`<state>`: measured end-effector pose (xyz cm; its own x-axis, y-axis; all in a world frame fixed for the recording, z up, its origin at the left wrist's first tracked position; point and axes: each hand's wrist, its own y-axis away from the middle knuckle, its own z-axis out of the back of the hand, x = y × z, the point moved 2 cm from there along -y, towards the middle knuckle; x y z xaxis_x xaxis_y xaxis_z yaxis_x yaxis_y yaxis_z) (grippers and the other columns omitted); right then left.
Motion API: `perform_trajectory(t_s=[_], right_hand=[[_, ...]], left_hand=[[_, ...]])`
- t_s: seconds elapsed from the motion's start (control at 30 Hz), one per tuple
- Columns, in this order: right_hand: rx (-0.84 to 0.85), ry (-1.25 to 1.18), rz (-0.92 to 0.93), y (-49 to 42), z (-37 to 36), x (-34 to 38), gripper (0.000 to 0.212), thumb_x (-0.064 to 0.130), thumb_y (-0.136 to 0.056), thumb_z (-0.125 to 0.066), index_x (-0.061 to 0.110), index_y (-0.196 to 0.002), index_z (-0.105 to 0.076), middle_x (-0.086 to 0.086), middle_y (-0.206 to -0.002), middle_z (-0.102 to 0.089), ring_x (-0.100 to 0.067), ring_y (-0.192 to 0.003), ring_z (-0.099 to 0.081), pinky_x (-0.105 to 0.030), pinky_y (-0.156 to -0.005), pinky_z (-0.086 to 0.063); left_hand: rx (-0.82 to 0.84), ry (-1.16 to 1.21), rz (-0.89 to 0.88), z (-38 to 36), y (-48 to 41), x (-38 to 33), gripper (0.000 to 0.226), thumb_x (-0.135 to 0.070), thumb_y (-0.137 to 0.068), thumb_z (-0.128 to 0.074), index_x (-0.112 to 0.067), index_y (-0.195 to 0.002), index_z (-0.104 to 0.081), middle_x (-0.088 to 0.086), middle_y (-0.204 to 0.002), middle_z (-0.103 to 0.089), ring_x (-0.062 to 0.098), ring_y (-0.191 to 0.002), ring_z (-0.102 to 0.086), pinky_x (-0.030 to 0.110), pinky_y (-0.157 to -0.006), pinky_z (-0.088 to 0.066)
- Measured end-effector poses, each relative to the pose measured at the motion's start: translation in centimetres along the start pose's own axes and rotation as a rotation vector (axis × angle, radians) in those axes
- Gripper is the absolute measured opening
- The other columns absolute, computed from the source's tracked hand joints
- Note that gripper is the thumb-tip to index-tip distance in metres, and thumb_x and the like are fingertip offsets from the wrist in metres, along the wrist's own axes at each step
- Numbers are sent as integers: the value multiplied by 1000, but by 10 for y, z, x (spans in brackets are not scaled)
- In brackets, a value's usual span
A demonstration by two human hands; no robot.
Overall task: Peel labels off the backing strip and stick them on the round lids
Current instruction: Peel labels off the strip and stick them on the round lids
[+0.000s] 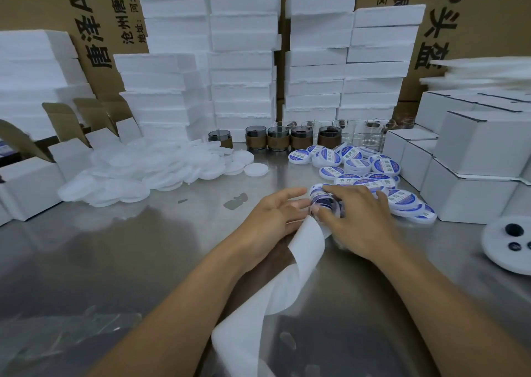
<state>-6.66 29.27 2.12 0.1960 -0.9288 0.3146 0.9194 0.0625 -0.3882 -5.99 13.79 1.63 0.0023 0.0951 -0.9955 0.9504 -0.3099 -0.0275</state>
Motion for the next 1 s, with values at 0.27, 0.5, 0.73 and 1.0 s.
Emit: perform_trajectory(t_s=[0.27, 0.5, 0.73, 1.0], right_hand=[[-112, -670, -112, -1, 4, 12, 17, 16, -90, -53, 28, -97, -62, 6, -92, -66, -7, -84, -59, -12, -68, -43], [-164, -1106, -156, 0, 16, 34, 22, 7, -94, -45, 24, -95, -59, 11, -84, -62, 10, -58, -58, -5, -51, -42], [-99, -1341, -305, 2, 28, 36, 23, 9, -92, -47, 26, -102, -57, -1, -79, -65, -12, -51, -65, -29, -57, -55], [-60, -1440, -249, 1, 29, 43, 33, 8, -91, -36, 27, -97, -62, -8, -83, -68, -18, -64, -64, -30, -62, -50]], left_hand=[[-152, -40, 7, 11, -5, 7, 45, -11, -87, -64, -15, -129, -47, 2, -120, -62, 20, -105, -65, 33, -94, -51], [-154, -190, 13, 11, -5, 2, 85, -12, -72, -79, -26, -141, -31, -2, -131, -49, 12, -106, -58, 14, -64, -51], [-228, -547, -99, 18, -4, -3, 63, -18, -81, -72, -18, -135, -39, 1, -113, -52, 13, -96, -51, 15, -75, -45], [-286, -811, 39, -3, -29, 8, 50, -51, -85, -60, -28, -124, -40, -5, -102, -54, 21, -105, -57, 32, -91, -43]])
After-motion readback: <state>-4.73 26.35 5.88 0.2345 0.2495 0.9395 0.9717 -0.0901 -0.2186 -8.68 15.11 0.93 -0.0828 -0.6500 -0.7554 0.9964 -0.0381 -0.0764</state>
